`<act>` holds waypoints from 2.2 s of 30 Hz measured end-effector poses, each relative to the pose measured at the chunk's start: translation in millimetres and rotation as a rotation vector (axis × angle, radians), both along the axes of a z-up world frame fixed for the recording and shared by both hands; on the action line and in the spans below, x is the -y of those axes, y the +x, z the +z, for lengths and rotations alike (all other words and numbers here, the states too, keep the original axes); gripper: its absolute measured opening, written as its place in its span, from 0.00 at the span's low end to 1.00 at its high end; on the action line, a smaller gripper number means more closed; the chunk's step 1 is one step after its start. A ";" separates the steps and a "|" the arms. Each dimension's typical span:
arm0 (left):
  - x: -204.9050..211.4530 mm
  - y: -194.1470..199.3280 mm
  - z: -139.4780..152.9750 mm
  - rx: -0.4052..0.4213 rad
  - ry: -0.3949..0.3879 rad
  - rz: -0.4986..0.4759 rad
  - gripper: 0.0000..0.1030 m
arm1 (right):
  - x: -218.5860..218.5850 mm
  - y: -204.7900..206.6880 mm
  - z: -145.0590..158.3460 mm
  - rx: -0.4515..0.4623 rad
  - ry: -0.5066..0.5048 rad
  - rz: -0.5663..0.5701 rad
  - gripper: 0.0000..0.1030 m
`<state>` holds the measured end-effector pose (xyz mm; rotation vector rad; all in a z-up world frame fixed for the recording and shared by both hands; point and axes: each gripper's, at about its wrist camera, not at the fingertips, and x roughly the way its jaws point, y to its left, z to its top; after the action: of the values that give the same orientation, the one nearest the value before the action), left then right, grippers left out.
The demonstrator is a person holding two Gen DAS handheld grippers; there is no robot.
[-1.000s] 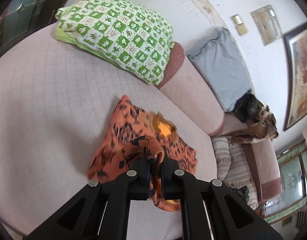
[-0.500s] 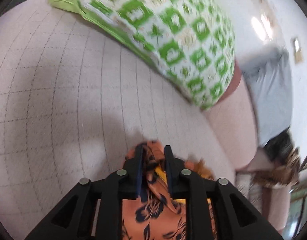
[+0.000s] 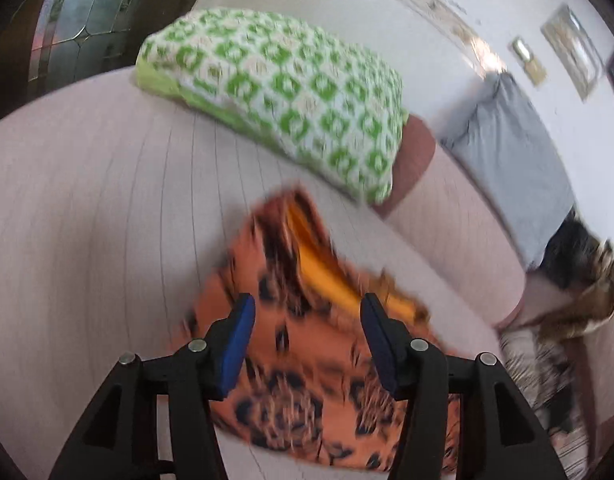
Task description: Fold small clothes
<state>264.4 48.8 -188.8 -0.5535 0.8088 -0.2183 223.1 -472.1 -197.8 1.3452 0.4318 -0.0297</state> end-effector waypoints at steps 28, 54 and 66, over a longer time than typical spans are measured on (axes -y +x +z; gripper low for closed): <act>35.6 27.1 -36.6 -0.134 0.223 0.013 0.53 | -217.7 157.8 33.1 -0.366 -0.865 0.415 0.77; -41.7 22.3 -25.8 -0.196 0.516 0.131 0.62 | -360.0 117.0 22.7 -0.400 -0.875 0.739 0.79; -44.1 20.7 -34.1 -0.201 0.560 0.039 0.62 | -376.8 121.2 2.8 -0.464 -0.786 0.663 0.86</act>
<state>285.1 92.9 -222.9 -0.0613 1.0045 0.1046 344.3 -95.3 -195.0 0.3684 1.1104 0.0378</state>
